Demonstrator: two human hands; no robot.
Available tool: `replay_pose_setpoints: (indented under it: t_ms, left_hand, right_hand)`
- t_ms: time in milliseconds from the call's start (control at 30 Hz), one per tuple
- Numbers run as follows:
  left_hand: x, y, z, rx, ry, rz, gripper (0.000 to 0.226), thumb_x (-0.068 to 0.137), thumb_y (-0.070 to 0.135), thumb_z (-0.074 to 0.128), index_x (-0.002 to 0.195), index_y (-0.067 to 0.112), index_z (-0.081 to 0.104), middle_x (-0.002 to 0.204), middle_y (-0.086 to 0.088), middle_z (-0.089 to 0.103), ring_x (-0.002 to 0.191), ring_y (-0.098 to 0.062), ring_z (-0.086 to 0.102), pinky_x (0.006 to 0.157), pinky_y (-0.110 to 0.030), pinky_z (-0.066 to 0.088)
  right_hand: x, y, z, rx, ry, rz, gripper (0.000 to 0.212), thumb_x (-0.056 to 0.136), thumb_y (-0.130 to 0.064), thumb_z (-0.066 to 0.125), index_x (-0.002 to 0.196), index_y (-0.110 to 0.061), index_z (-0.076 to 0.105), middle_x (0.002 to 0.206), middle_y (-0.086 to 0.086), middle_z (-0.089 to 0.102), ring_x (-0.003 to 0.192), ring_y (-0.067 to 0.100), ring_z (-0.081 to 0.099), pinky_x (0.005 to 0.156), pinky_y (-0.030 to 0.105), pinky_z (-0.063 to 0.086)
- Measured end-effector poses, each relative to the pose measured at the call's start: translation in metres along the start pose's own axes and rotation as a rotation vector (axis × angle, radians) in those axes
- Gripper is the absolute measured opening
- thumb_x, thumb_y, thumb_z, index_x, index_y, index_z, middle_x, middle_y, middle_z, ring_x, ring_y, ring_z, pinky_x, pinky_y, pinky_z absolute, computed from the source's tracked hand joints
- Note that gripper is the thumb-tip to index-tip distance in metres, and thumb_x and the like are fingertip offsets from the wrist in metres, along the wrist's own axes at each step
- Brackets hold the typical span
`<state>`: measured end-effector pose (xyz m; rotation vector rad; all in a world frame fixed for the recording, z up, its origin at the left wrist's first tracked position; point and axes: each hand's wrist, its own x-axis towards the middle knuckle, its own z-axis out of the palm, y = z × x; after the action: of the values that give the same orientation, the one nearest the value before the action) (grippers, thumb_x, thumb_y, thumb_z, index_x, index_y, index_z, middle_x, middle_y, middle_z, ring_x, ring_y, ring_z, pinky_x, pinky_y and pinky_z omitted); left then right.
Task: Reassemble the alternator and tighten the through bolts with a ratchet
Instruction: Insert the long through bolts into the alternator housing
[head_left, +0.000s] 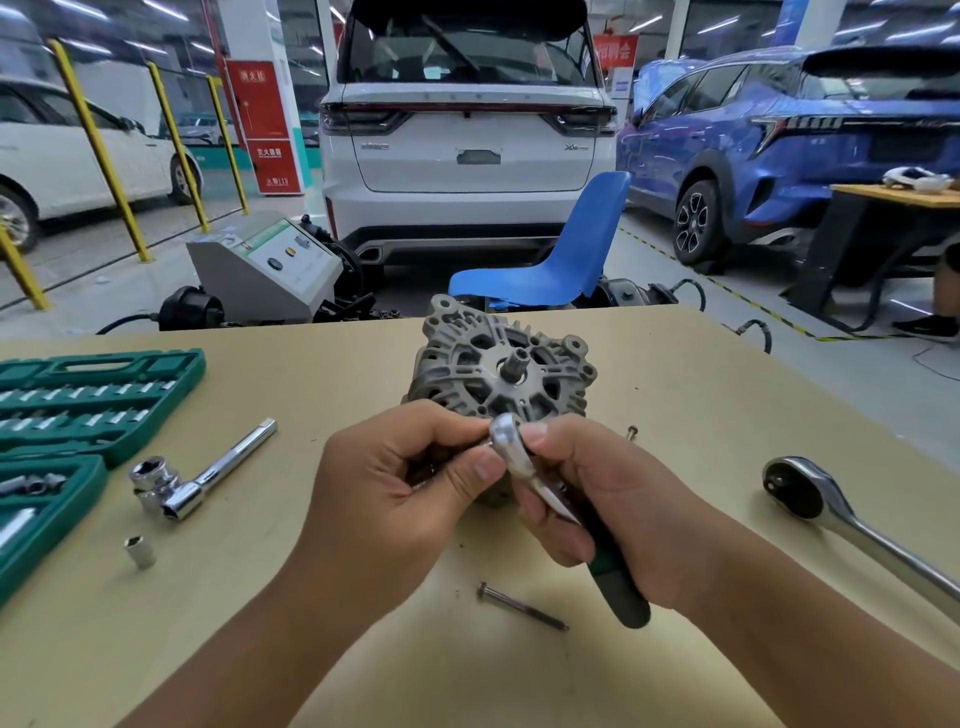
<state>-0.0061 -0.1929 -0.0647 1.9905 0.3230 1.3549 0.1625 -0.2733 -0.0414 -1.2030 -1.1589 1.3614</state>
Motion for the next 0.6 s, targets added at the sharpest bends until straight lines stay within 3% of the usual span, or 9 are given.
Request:
replay_pose_setpoints:
  t_ms: [67,167,267,333,400,467,500,600]
  left_hand:
    - [-0.002,0.0,0.0,-0.032,-0.001,-0.031,0.02,0.089,0.029,0.073,0.109,0.023,0.077,0.087,0.001,0.074,0.078,-0.02,0.072,0.068,-0.036,0.059]
    - [-0.002,0.005,-0.001,-0.202,-0.066,-0.09,0.049,0.088,0.039,0.077,0.133,0.028,0.062,0.081,0.0,0.065,0.069,-0.016,0.061,0.06,-0.028,0.049]
    - [-0.004,0.006,0.004,-0.028,-0.189,0.035,0.039,0.095,0.05,0.068,0.118,0.019,0.065,0.077,0.008,0.066,0.059,-0.011,0.06,0.052,-0.025,0.046]
    - [-0.002,0.007,0.007,0.009,-0.207,-0.003,0.035,0.098,0.056,0.062,0.106,0.022,0.065,0.073,0.001,0.067,0.057,-0.02,0.061,0.049,-0.038,0.048]
    - [0.0,0.006,0.005,-0.039,-0.158,-0.05,0.033,0.097,0.058,0.06,0.099,0.025,0.066,0.071,-0.001,0.064,0.057,-0.02,0.057,0.05,-0.038,0.048]
    - [0.003,0.005,0.001,-0.097,-0.065,-0.106,0.027,0.096,0.052,0.061,0.092,0.026,0.068,0.064,0.008,0.056,0.054,-0.005,0.047,0.05,-0.019,0.041]
    - [0.005,0.004,-0.001,-0.142,-0.001,-0.17,0.025,0.095,0.049,0.06,0.087,0.027,0.069,0.059,0.011,0.05,0.051,-0.002,0.041,0.048,-0.016,0.037]
    - [0.009,-0.002,-0.009,-0.348,0.256,-0.346,0.023,0.093,0.033,0.059,0.073,0.024,0.065,0.05,0.01,0.035,0.042,-0.008,0.026,0.04,-0.019,0.025]
  right_hand:
    - [-0.002,-0.003,-0.001,-0.012,-0.002,-0.024,0.046,0.067,-0.056,0.061,0.06,-0.011,0.058,0.045,0.009,0.039,0.04,0.019,0.031,0.047,0.028,0.028]
    - [-0.004,-0.004,-0.003,-0.131,0.009,-0.152,0.047,0.077,-0.055,0.06,0.062,-0.011,0.063,0.048,0.013,0.046,0.04,0.019,0.039,0.047,0.023,0.037]
    - [-0.003,0.001,-0.002,-0.229,-0.007,-0.236,0.05,0.087,-0.05,0.061,0.06,-0.008,0.061,0.046,0.009,0.052,0.042,0.023,0.044,0.048,0.024,0.039]
    - [-0.002,0.001,-0.003,-0.257,-0.023,-0.231,0.052,0.091,-0.053,0.06,0.061,-0.012,0.064,0.05,0.007,0.056,0.045,0.021,0.047,0.05,0.023,0.041]
    - [-0.004,-0.003,-0.007,-0.201,-0.023,-0.216,0.05,0.093,-0.06,0.056,0.07,-0.018,0.072,0.058,0.005,0.062,0.049,0.014,0.052,0.052,0.02,0.044]
    - [-0.004,-0.009,-0.011,-0.164,0.02,-0.195,0.053,0.093,-0.065,0.052,0.084,-0.019,0.078,0.068,0.007,0.066,0.052,0.013,0.052,0.051,0.02,0.045]
    - [-0.004,-0.011,-0.012,-0.136,0.041,-0.184,0.057,0.092,-0.067,0.05,0.087,-0.018,0.078,0.07,0.009,0.064,0.052,0.014,0.05,0.049,0.024,0.042]
    - [-0.002,-0.009,-0.008,0.15,0.116,-0.105,0.064,0.094,-0.066,0.043,0.086,-0.009,0.073,0.065,0.01,0.053,0.044,0.015,0.033,0.044,0.025,0.026]
